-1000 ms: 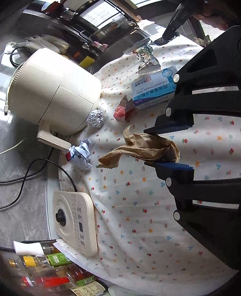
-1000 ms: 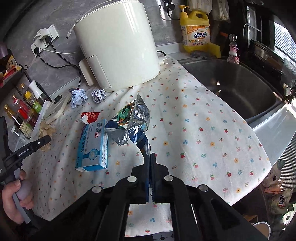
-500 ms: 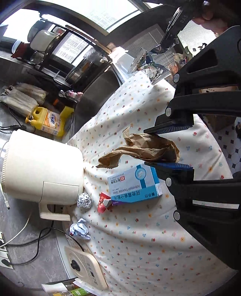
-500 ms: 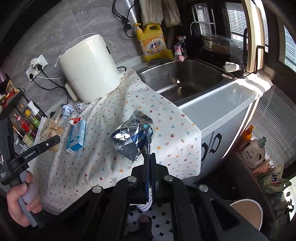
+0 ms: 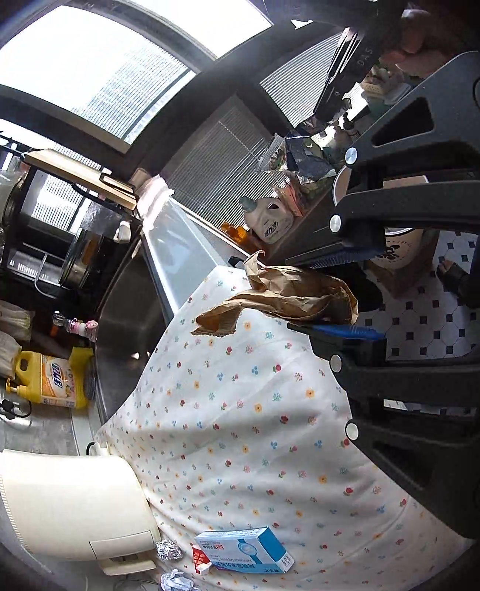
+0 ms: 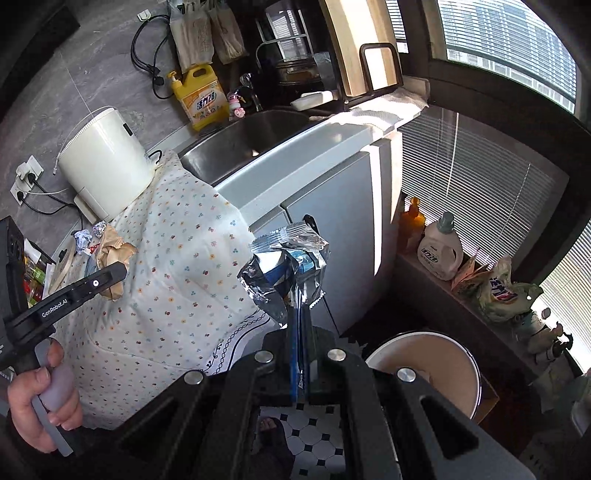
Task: Collect trash
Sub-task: 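Carry the brown paper and silver wrapper in both tools to the bucket, then open the right tool to drop the silver wrapper into the bucket, then open the left tool to drop the brown paper into the bucket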
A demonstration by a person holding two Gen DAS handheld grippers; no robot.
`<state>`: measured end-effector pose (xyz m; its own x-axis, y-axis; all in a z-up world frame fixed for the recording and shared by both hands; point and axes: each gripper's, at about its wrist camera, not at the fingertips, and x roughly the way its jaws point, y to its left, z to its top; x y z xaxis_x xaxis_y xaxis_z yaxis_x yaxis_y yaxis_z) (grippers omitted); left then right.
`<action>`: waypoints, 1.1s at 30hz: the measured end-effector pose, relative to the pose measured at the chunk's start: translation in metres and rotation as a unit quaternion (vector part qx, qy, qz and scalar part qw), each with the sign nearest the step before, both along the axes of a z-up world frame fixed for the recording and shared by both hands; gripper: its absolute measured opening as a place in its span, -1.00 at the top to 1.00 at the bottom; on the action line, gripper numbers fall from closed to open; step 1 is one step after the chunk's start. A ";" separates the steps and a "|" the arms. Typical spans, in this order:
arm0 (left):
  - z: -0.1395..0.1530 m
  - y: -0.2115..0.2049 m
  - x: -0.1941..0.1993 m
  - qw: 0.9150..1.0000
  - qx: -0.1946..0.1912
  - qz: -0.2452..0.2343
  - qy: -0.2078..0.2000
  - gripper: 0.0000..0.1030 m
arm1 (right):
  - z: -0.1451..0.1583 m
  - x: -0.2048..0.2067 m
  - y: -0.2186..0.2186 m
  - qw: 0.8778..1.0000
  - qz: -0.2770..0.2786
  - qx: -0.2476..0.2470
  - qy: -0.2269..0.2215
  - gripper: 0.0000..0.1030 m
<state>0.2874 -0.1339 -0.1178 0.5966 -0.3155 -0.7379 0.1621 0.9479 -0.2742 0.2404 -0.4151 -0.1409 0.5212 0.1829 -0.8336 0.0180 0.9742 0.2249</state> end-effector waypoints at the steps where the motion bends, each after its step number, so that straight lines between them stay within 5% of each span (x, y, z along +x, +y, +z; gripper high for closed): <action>1: -0.003 -0.011 0.000 1.000 -0.001 -0.009 0.004 0.46 | -0.004 -0.005 -0.010 1.000 -0.007 -0.001 0.005 0.95; 23: -0.063 -0.155 -0.018 0.991 0.015 -0.114 0.068 0.46 | -0.100 -0.059 -0.120 0.991 -0.071 -0.004 0.112 0.86; 27: -0.069 -0.165 -0.021 0.989 0.022 -0.123 0.074 0.46 | -0.110 -0.062 -0.130 0.990 -0.083 0.013 0.115 0.20; 33: -0.077 -0.181 -0.022 0.987 0.020 -0.137 0.084 0.45 | -0.103 -0.072 -0.146 0.988 -0.104 0.012 0.113 0.19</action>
